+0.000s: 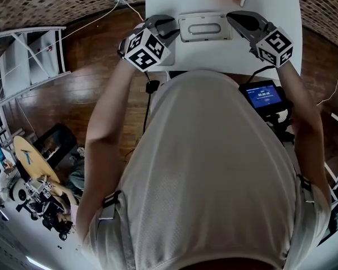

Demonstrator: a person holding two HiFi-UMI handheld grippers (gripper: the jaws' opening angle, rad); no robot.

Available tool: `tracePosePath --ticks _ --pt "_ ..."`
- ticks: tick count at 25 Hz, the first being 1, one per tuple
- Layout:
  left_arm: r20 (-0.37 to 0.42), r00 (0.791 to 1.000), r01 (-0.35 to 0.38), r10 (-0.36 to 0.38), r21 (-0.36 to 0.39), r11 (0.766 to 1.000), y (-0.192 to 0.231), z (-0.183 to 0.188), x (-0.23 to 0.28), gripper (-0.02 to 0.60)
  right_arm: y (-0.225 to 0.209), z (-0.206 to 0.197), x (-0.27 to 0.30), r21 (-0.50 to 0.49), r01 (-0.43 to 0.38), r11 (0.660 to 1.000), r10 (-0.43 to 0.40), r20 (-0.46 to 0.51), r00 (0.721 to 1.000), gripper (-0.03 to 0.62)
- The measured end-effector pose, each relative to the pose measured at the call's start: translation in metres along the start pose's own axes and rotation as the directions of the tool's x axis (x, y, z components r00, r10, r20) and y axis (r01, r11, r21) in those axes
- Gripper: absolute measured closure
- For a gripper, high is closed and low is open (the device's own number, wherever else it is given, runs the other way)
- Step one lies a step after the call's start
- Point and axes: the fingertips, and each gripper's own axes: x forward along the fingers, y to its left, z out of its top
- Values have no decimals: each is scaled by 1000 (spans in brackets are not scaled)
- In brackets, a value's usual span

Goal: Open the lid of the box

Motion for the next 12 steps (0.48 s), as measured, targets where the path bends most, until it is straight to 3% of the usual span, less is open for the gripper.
tracePosePath --ticks 3,6,9,12 --pt "193 979 -46 64 -97 994 8 33 -21 484 6 14 4 -19 -23 1000 23 25 999 592" --pt "311 942 -80 130 -170 982 19 50 -39 550 9 29 5 -37 -36 999 38 43 998 592" --pt "371 910 -102 187 -236 966 28 57 -53 581 11 39 4 -46 -39 998 42 65 997 592" --pt "396 895 -95 205 -280 955 32 58 -61 581 13 44 3 -58 -44 997 48 74 996 592"
